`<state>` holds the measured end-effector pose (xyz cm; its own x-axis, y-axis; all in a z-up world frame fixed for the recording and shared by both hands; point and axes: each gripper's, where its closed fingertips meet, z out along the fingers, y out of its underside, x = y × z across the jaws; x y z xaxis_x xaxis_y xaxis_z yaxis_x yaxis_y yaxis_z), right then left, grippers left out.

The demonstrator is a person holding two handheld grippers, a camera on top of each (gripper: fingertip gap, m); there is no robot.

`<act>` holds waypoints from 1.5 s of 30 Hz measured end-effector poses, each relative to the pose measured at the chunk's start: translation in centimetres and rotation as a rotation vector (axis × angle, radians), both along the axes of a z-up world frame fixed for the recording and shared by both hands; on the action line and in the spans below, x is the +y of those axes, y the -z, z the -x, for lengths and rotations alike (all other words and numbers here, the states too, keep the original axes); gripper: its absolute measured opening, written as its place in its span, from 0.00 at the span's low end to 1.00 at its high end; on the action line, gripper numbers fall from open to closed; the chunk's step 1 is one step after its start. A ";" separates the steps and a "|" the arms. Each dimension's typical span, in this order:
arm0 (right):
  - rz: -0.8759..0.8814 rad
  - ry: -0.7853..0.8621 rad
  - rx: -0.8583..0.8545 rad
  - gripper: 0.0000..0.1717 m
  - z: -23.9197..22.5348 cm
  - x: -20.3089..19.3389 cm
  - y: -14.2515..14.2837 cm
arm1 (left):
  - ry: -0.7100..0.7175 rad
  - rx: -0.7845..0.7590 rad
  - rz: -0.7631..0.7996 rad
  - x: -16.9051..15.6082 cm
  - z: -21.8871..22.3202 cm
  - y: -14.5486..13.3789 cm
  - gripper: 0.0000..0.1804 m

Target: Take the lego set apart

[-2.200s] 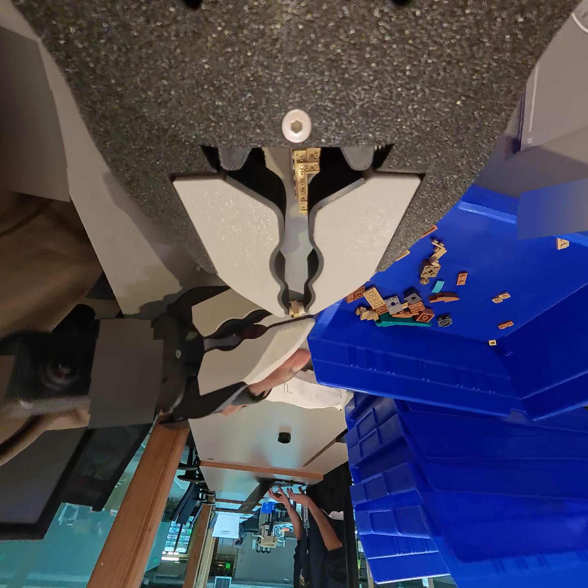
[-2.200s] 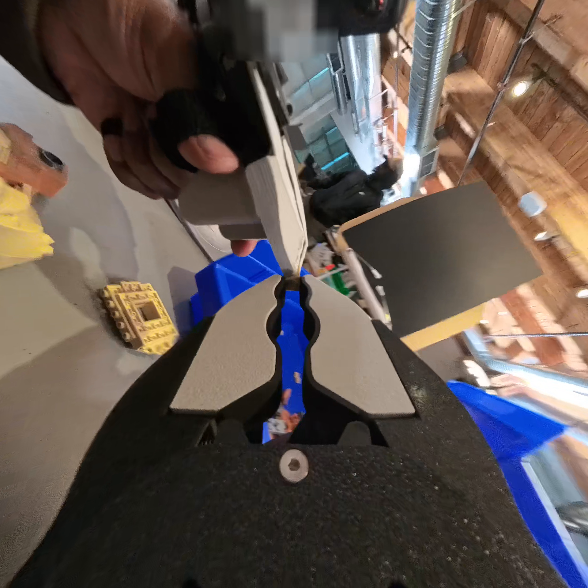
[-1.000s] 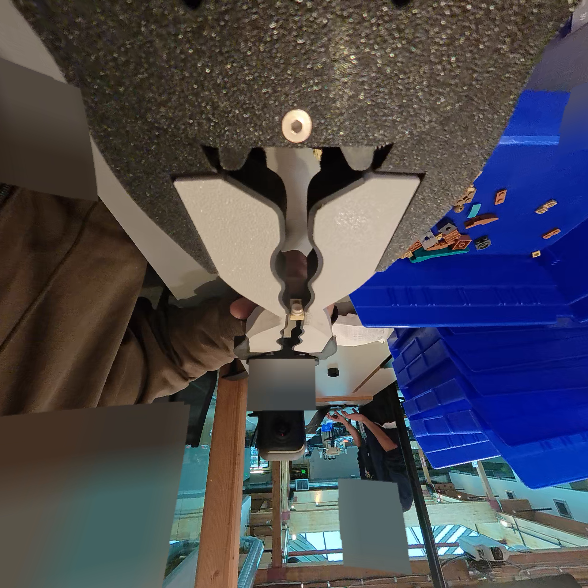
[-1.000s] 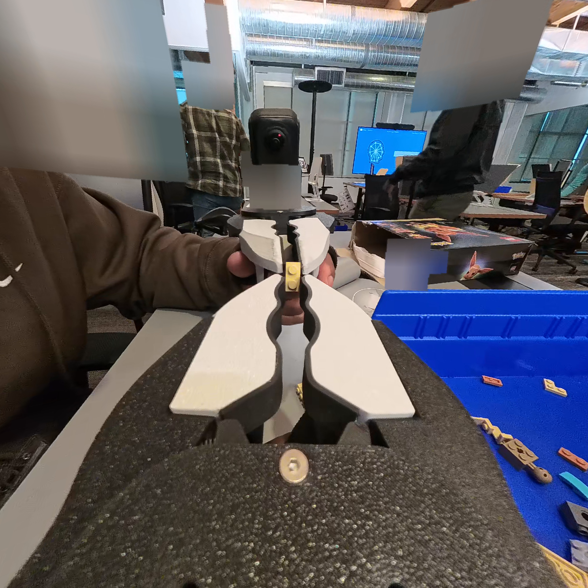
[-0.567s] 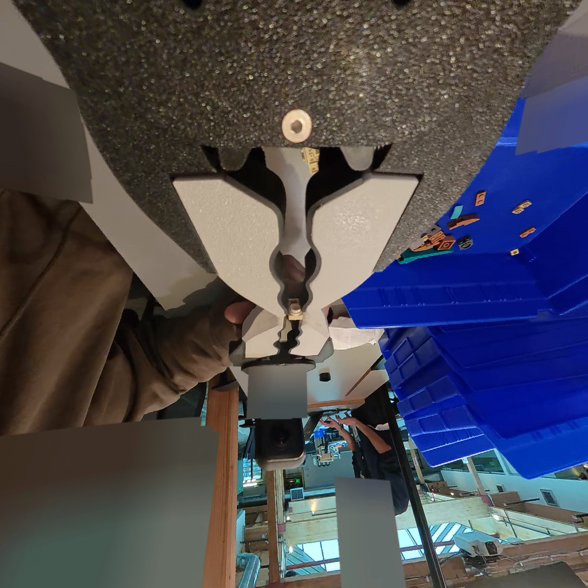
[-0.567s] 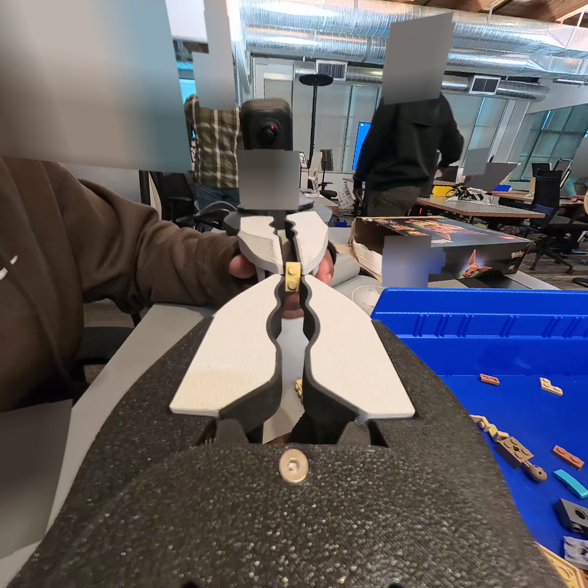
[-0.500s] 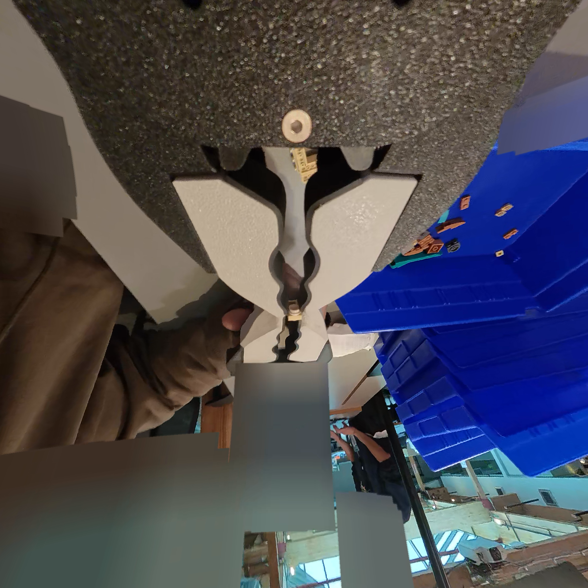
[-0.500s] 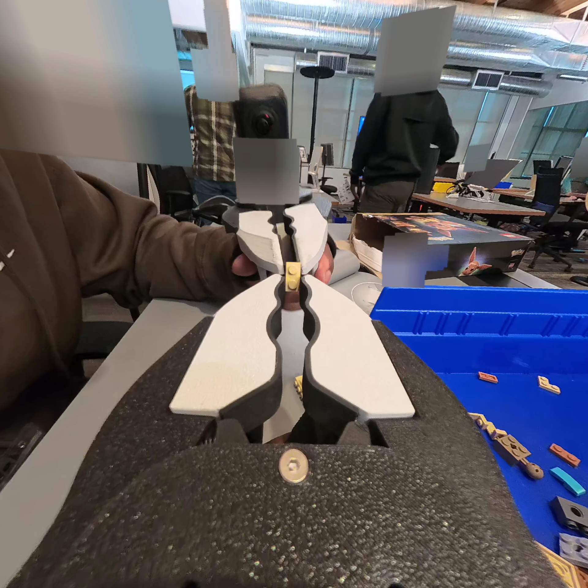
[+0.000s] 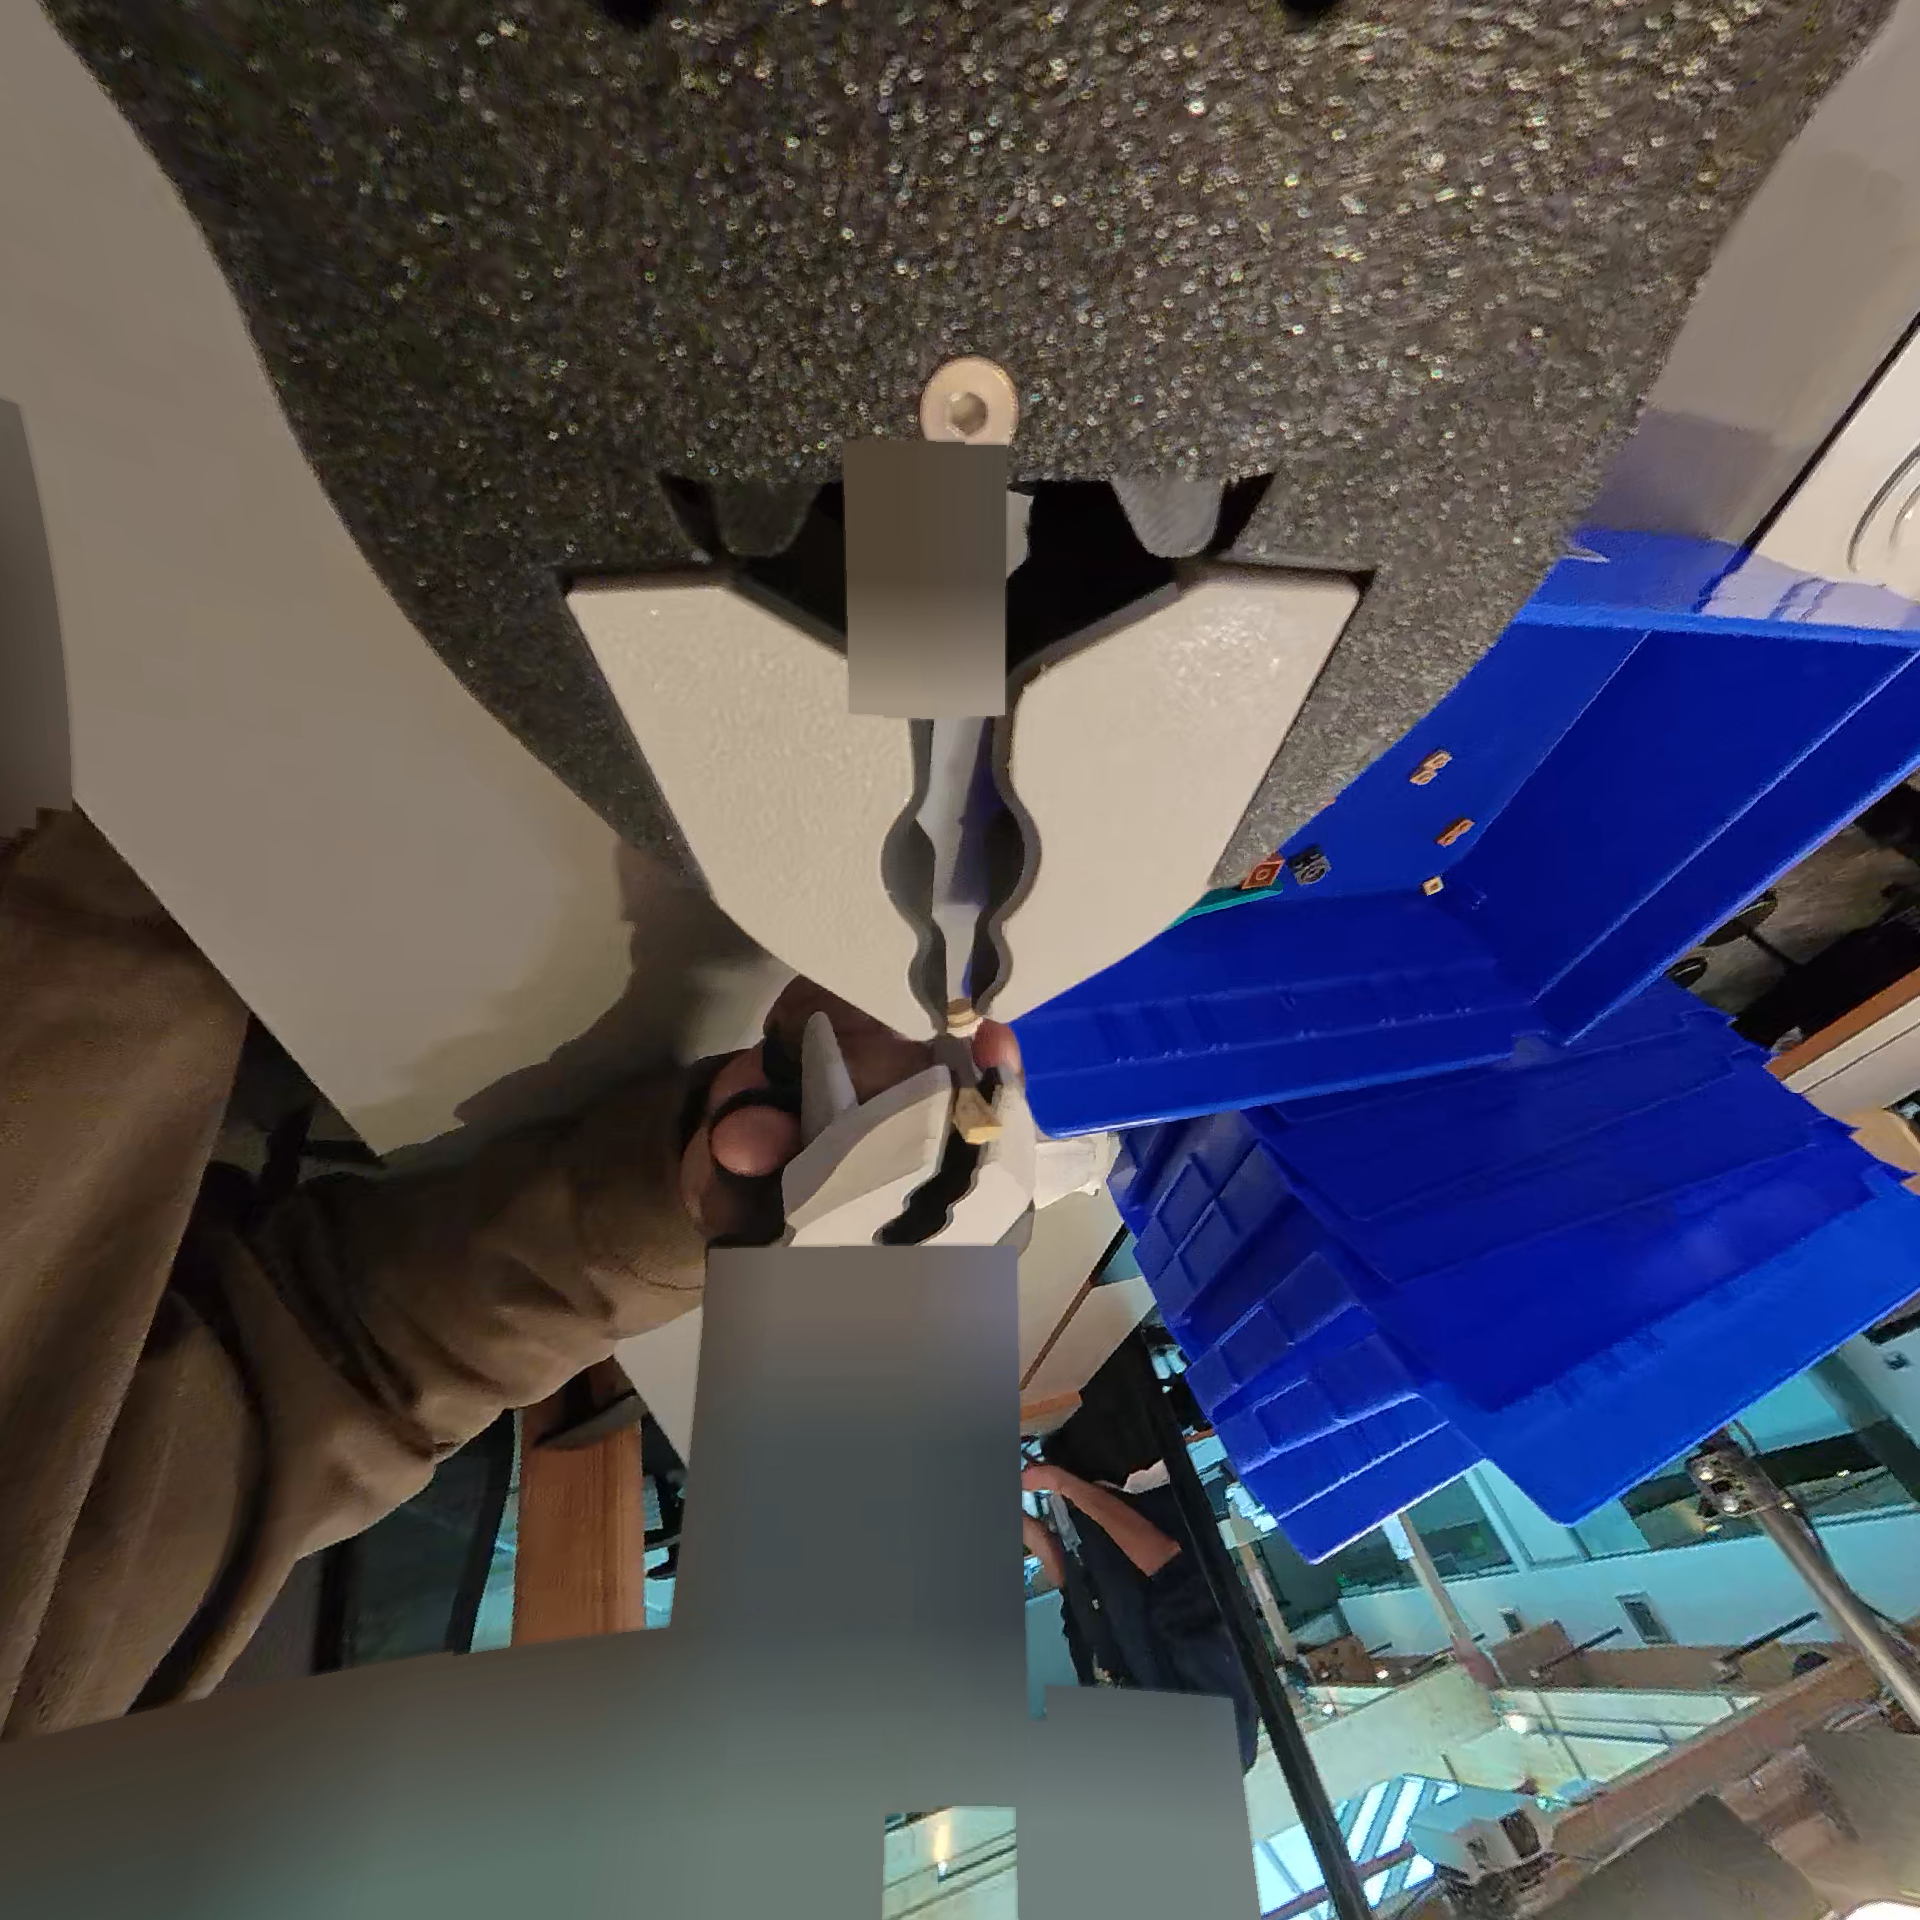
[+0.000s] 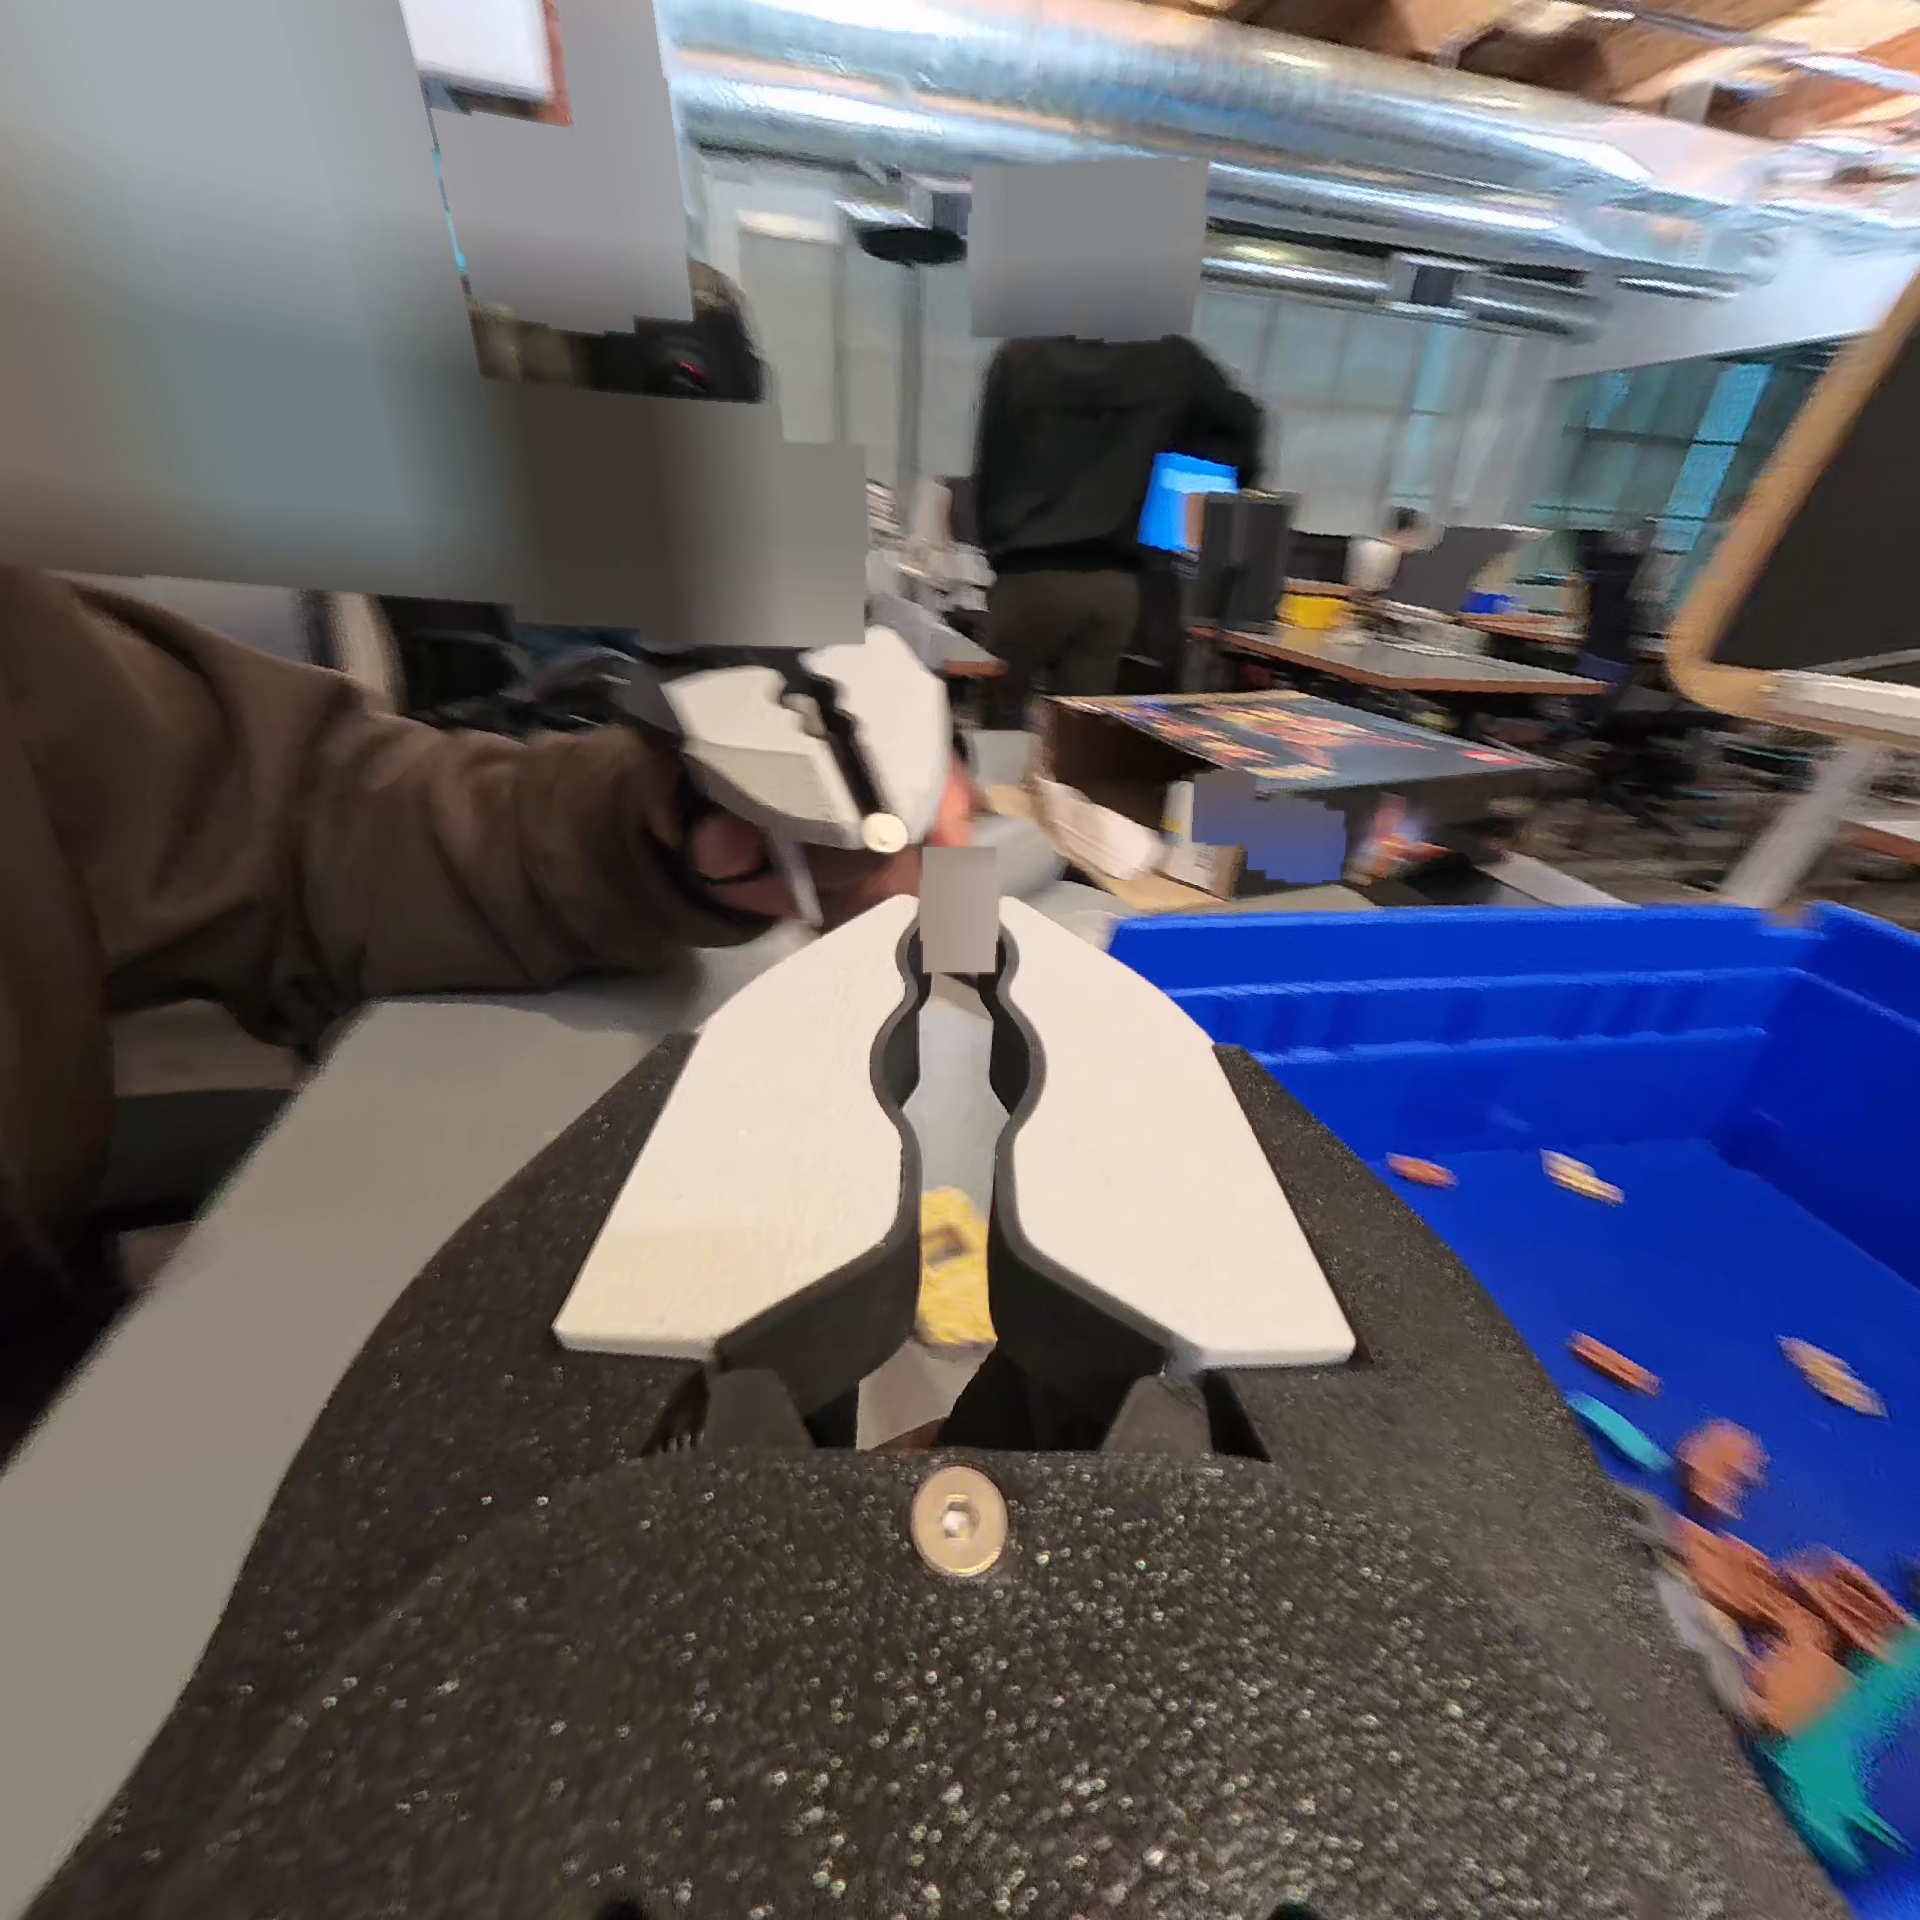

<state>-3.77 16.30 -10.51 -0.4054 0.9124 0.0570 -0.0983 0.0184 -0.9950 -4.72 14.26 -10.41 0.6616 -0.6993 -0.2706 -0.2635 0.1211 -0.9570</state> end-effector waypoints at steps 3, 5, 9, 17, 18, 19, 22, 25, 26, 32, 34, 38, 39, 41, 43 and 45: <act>-0.059 0.355 -0.094 0.05 2.0 4.7 1.1 | -0.049 0.014 0.011 0.7 0.3 0.3 0.02; -0.116 0.631 -0.176 0.05 2.4 8.6 1.9 | -0.063 0.016 0.020 1.0 0.3 0.5 0.02; -0.167 0.699 -0.258 0.09 2.3 9.3 3.1 | -0.129 0.024 0.036 1.8 0.8 0.9 0.03; -0.221 0.724 -0.274 0.10 1.6 9.9 3.4 | -0.460 0.245 0.073 5.8 4.6 2.0 0.03; -0.226 0.717 -0.276 0.10 1.6 9.8 3.5 | -0.507 0.299 0.082 6.5 5.2 2.3 0.03; -0.232 0.708 -0.278 0.10 1.6 9.6 3.6 | -0.545 0.346 0.099 7.1 5.7 2.6 0.04; -0.275 0.664 -0.284 0.10 1.7 8.6 4.1 | -0.605 0.378 0.129 8.4 6.5 3.2 0.08; -0.345 0.616 -0.281 0.10 1.6 7.4 4.5 | -0.589 0.342 0.145 8.3 6.6 3.6 0.11; -0.364 0.597 -0.285 0.10 1.6 7.0 4.6 | -0.584 0.328 0.143 8.2 6.7 3.6 0.12; -0.486 0.438 -0.319 0.10 1.3 4.5 6.6 | -0.267 0.278 0.071 4.3 3.3 2.2 0.14; -0.558 0.405 -0.331 0.10 1.1 4.1 7.6 | -0.069 0.363 0.173 1.3 1.4 4.4 0.12; -0.650 0.368 -0.357 0.10 1.1 3.5 9.1 | -0.064 0.538 0.313 -0.1 1.8 9.0 0.14; -0.658 0.362 -0.362 0.10 1.1 3.4 9.4 | -0.066 0.555 0.356 -0.1 1.8 9.9 0.14; -0.673 0.355 -0.367 0.10 1.2 3.3 9.7 | -0.067 0.569 0.417 -0.1 1.7 11.3 0.16; -0.689 0.355 -0.367 0.09 1.2 3.2 9.8 | -0.094 0.542 0.464 0.3 1.6 11.9 0.17; -0.701 0.354 -0.366 0.09 1.2 3.1 9.9 | -0.144 0.507 0.501 0.9 1.7 12.2 0.20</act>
<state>-4.95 19.41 -20.43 -0.2073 0.7916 0.5749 0.3533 0.6086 -0.7105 -6.44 15.15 -22.63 0.6344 -0.7353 -0.2383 -0.6696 -0.3688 -0.6447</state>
